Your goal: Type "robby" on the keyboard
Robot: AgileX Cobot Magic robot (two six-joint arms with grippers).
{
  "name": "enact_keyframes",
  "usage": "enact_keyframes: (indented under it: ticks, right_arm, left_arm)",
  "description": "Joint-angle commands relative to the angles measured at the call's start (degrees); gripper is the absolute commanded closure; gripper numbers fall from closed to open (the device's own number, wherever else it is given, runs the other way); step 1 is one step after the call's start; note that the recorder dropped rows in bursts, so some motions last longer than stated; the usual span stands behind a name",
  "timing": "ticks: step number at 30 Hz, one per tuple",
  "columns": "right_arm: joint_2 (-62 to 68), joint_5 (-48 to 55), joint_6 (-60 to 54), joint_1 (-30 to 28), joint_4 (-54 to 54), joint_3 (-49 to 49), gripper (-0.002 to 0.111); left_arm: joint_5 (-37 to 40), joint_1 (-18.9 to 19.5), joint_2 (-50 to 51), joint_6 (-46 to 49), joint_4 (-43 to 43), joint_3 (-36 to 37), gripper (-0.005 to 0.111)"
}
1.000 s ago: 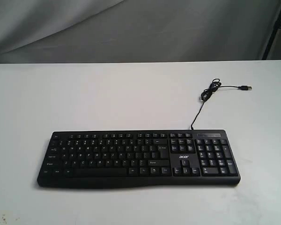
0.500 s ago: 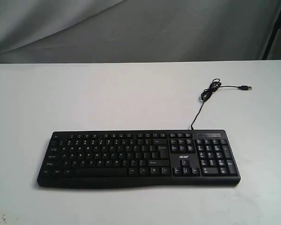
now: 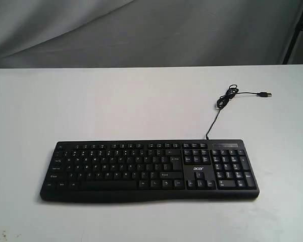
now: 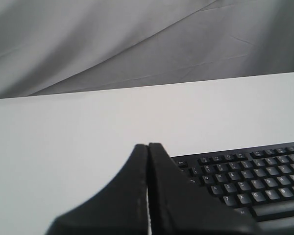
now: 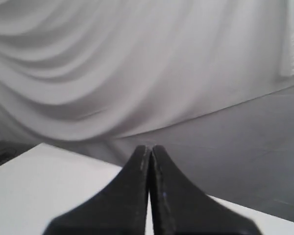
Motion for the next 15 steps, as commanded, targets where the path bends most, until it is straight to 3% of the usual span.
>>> enact_keyframes:
  ticks: [1, 5, 9, 13, 15]
  right_arm:
    - [8.84, -6.9, -1.53, 1.36, -5.83, -10.48, 0.108]
    - [11.83, 1.38, -22.82, 4.18, -5.83, -13.93, 0.108]
    - [11.61, 19.89, -47.22, 9.98, -5.83, -12.84, 0.108]
    - [12.45, 41.3, -48.84, 16.35, -5.83, -13.21, 0.108]
    - [13.05, 46.43, -48.68, 17.49, -5.83, -13.21, 0.108]
  left_arm:
    - [-0.31, -0.36, -0.2, -0.16, 0.27, 0.25, 0.107]
    - [-0.31, -0.36, -0.2, -0.16, 0.27, 0.25, 0.107]
    - [-0.31, -0.36, -0.2, -0.16, 0.27, 0.25, 0.107]
    - [-0.31, -0.36, -0.2, -0.16, 0.27, 0.25, 0.107]
    - [-0.31, -0.36, -0.2, -0.16, 0.27, 0.25, 0.107]
